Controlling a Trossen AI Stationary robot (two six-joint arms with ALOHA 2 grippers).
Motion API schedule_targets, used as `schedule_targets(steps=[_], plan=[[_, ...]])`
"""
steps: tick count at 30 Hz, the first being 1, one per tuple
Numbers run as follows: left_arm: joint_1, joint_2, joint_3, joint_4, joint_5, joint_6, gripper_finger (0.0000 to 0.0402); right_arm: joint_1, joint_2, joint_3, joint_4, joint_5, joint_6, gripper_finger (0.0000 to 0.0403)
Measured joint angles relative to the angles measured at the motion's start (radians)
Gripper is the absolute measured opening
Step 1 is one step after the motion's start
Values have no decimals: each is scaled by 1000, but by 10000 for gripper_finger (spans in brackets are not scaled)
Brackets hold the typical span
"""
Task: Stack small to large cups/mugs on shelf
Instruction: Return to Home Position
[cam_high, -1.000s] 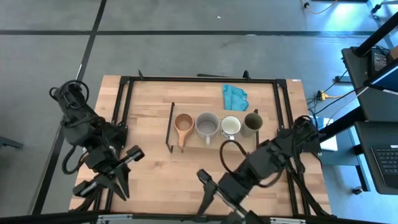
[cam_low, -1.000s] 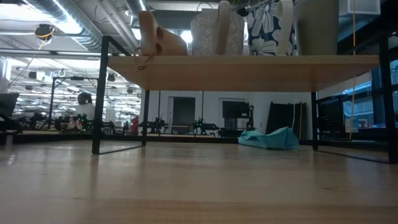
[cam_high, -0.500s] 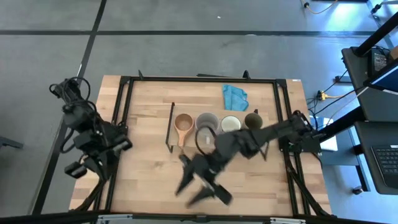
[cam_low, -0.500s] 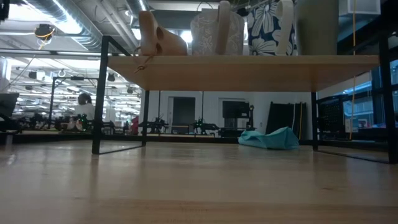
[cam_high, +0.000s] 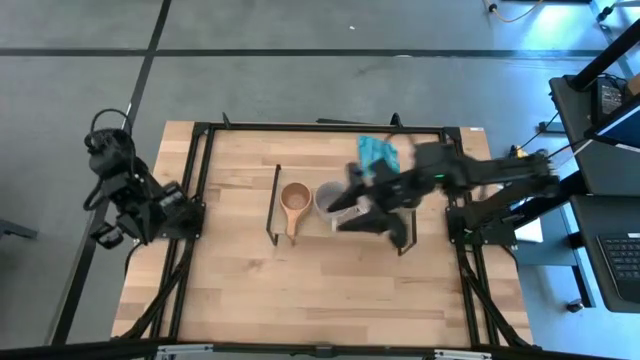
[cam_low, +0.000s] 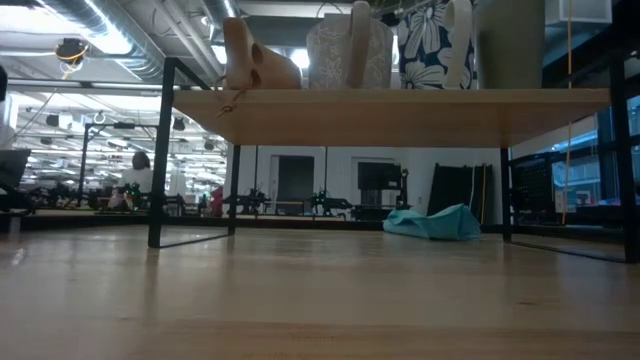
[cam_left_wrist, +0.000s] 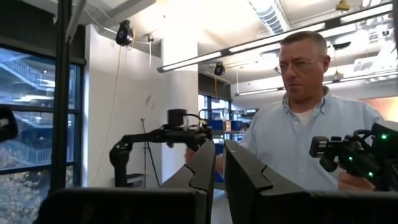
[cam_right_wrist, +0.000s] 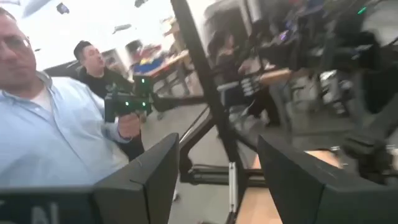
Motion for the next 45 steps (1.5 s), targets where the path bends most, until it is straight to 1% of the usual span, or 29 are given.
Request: schedule_targets(steps=[3, 5, 7, 12, 18, 24, 27, 33, 37, 39, 42, 45], plan=[[0, -67, -2, -66, -8, 0, 27, 2, -138, -142, 39, 73, -1, 218], [0, -111, -2, -103, -32, 1, 27, 1, -218, -230, 75, 90, -8, 218], [0, -151, -1, -146, -71, 10, 27, 1, -299, -305, 105, 96, -30, 218], [0, -234, -2, -215, -200, 65, 27, -4, -490, -464, 103, 171, -67, 218], [0, -280, -2, -223, -335, 124, 27, -35, -692, -638, 102, 177, -77, 218], [0, -283, -2, -224, -489, 199, 27, -59, -901, -800, 97, 176, -83, 218], [0, -283, -2, -243, -522, 259, 27, -64, -1005, -866, 108, 176, -81, 218], [0, -283, -1, -244, -610, 239, 27, -64, -1169, -962, 106, 179, -82, 218], [0, -283, -1, -281, -746, 259, 27, -64, -1253, -1017, 87, 225, -78, 218], [0, -283, -1, -314, -786, 228, 27, -64, -1292, -1045, 88, 235, -78, 218], [0, -283, -1, -326, -786, 183, 27, -64, -1342, -1082, 99, 239, -74, 218], [0, -283, -1, -328, -736, 223, 28, -64, -1379, -1106, 113, 253, -76, 218]])
